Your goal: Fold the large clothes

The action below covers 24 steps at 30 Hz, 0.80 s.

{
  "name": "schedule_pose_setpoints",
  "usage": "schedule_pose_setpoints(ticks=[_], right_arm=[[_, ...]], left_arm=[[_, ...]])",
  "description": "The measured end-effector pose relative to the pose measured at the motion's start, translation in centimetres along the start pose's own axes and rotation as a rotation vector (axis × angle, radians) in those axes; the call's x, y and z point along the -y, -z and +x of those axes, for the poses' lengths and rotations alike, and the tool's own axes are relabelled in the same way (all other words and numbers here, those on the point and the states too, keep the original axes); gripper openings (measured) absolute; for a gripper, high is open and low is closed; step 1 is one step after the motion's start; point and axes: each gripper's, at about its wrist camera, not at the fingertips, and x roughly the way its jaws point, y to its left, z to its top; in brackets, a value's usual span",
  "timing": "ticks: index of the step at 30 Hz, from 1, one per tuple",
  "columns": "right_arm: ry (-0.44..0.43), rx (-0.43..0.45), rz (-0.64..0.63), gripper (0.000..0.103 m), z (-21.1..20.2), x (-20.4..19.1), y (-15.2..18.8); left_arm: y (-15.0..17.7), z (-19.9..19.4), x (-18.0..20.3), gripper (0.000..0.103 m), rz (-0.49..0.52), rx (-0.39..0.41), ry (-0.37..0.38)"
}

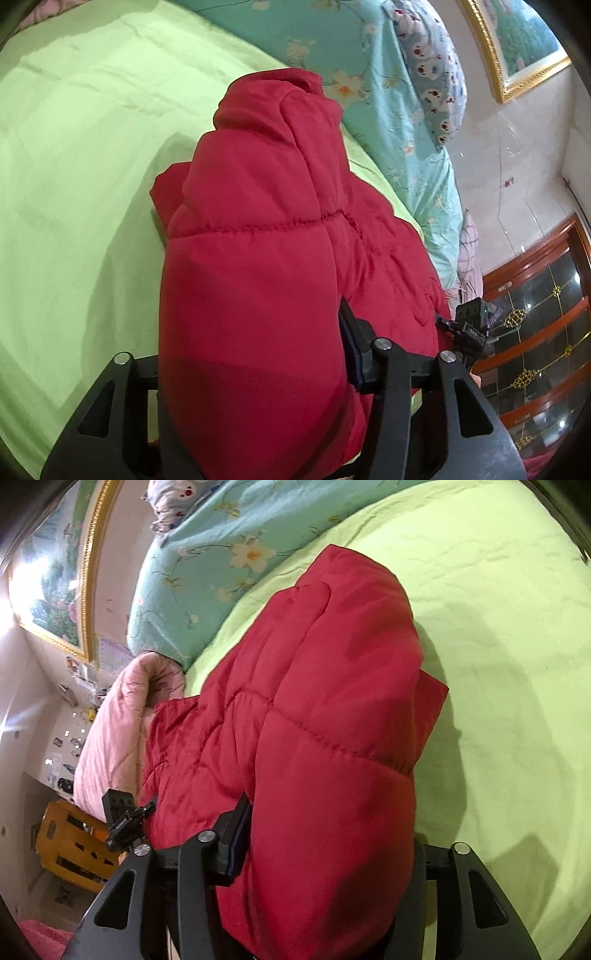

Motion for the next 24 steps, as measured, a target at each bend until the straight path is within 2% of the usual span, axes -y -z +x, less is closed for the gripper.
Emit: schedule_pose_setpoints(ticks=[3,5,12,18,21,24], right_arm=[[0.0,0.001,0.006,0.059,0.0,0.5,0.2],[-0.003,0.002,0.012,0.061,0.1,0.7,0.3],[0.026,0.009,0.009,0.066,-0.2,0.7,0.4],[0.09,0.015,0.003,0.078,-0.8,0.2,0.7],[0.109,0.027,0.004,0.08,-1.4,0.0,0.9],[0.129,0.048,0.011,0.081,-2.2,-0.1,1.1]], left_arm=[[0.3,0.0,-0.3,0.059,-0.007,0.003,-0.018],[0.4,0.0,-0.3,0.068,-0.008,0.005,-0.051],[0.4,-0.5,0.3,0.073,0.02,0.018,-0.124],[0.7,-1.4,1.0,0.083,0.071,0.029,-0.249],[0.6,-2.1,1.3,0.087,0.094,0.038,-0.298],[0.4,-2.5,0.3,0.091,0.075,0.028,-0.28]])
